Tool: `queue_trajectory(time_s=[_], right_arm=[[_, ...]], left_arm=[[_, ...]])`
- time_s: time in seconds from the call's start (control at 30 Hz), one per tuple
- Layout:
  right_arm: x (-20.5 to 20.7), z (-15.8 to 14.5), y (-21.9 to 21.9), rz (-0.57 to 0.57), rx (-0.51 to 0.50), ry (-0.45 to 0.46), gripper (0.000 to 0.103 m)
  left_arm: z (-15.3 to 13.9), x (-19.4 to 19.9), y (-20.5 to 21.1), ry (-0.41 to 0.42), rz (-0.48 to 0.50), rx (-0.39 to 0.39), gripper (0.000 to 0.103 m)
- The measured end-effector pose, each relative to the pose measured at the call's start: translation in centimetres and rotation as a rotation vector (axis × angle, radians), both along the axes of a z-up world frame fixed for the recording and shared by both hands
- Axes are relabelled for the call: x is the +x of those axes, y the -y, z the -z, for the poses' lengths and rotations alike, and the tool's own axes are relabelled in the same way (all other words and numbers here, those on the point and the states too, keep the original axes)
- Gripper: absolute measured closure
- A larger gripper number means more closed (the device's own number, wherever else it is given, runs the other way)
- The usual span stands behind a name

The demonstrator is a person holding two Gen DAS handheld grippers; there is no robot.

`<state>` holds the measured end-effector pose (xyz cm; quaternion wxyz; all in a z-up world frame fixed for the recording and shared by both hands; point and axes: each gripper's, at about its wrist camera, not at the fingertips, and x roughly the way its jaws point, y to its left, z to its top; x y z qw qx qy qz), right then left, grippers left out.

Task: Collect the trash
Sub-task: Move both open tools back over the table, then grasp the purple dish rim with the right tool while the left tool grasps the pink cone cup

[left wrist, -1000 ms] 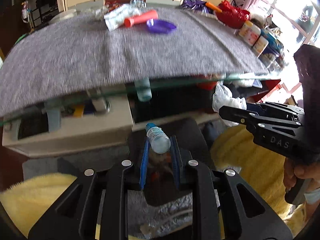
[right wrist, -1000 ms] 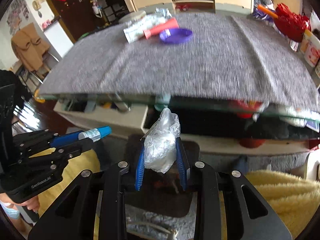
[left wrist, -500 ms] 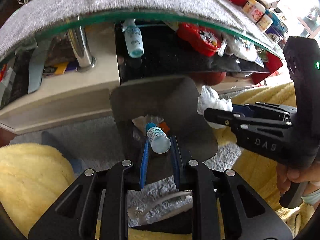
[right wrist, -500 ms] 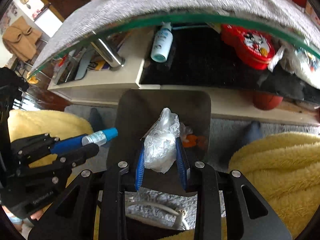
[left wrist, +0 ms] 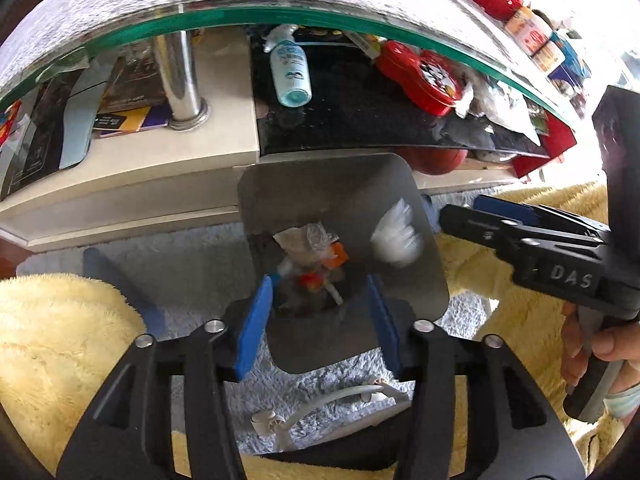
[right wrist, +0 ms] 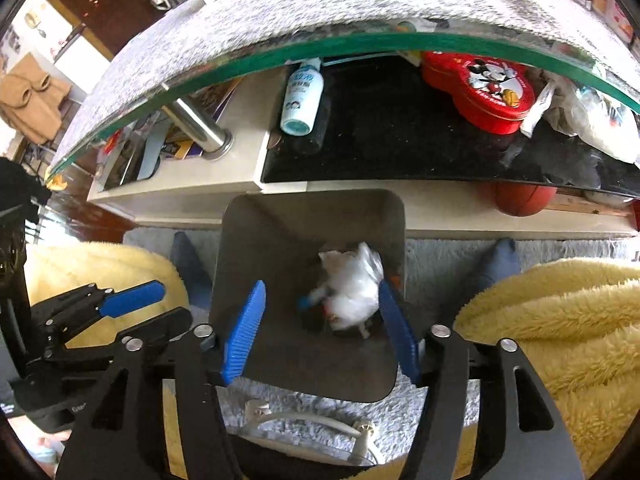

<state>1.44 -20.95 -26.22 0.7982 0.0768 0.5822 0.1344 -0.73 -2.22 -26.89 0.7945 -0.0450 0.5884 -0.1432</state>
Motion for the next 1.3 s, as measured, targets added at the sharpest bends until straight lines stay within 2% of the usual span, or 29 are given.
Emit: queue_trajectory(time_s=[0.17,0.3,0.5,0.7,0.9,1.1,1.3], right_arm=[[0.8,-1.3,1.0,0.033,0.020,0.017,0.021],[1.7,-3.5,1.8,0.052,0.033,0.064,0.012],[4.3,-7.7,2.5,0.067,0.016,0.171,0.011],[8.7,-9.6,2.0,0.066,-0.012,0.228,0.011],[13.4,-9.6,0.1,0.041,-0.040,0.246,0.011],[18.1,-8.3,-2.0,0.028,-0.065,0.227,0.011],[21.0,-7.1,-3.9,0.003,-0.107,0.215,0.011]], left_arm=[[-1.4,0.5,-0.7,0.041,-0.013,0.015,0.037],[-3.3,1.1,-1.2,0.095,-0.017,0.028,0.027],[-6.1,3.1,-2.2,0.153,-0.036,0.022,0.026],[-7.9,6.5,-3.5,0.185,-0.067,0.031,0.026],[-8.8,11.1,-4.9,0.179,-0.118,0.025,0.025],[-10.5,15.2,-5.1,0.213,-0.126,0.060,0.019],[-11.3,18.1,-5.0,0.218,-0.115,0.052,0.017]])
